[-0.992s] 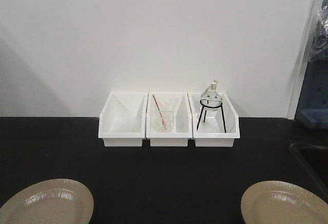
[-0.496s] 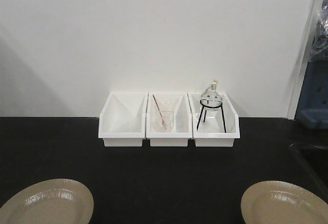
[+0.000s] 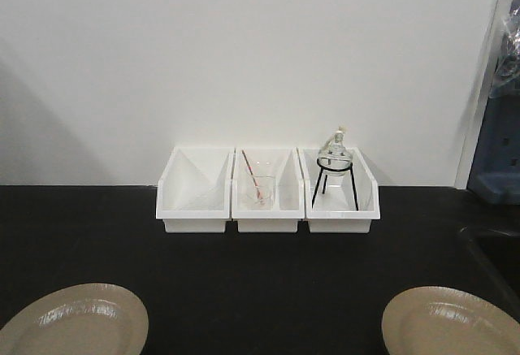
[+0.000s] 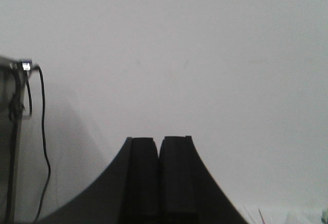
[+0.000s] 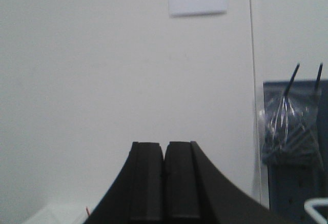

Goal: Arrange circular plates on left workspace

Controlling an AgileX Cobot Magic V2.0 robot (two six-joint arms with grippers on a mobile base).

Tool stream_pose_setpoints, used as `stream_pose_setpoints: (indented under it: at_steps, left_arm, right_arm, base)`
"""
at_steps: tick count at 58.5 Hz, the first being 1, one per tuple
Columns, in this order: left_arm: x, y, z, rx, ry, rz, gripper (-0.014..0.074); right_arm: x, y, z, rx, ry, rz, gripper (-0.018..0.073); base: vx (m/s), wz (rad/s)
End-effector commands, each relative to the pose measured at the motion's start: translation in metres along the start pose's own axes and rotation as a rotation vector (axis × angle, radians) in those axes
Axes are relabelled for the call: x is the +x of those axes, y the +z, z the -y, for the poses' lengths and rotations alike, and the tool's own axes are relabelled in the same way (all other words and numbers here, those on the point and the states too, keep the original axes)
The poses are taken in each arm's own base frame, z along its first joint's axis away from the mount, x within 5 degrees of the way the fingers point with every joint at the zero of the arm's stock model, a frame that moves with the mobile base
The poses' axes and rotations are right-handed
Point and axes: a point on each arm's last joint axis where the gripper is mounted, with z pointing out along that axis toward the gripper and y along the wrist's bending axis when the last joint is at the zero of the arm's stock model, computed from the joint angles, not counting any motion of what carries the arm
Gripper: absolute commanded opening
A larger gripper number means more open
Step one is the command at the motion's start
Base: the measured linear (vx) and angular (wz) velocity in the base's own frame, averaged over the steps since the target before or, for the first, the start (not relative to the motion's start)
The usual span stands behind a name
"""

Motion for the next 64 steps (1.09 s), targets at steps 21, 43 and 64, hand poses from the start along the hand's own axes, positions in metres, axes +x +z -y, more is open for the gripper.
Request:
stream_pose_setpoints:
  at_steps: [21, 43, 64]
  left_arm:
    - [0.065, 0.152, 0.041, 0.363, -0.379, -0.774, 0.0002]
    - [0.136, 0.203, 0.032, 0.422, -0.851, -0.871, 0.0002]
    - [0.140, 0.176, -0.082, 0.088, -0.682, -0.973, 0.0004]
  right_arm:
    - [0.091, 0.162, -0.026, -0.194, 0.291, -0.893, -0.0001]
    - [0.181, 0.221, -0.075, -0.783, 0.874, -1.051, -0.0001]
    - [0.188, 0.221, -0.076, -0.838, 0.829, -1.046, -0.0001]
  base:
    - [0.00, 0.00]
    - [0.00, 0.00]
    - [0.00, 0.00]
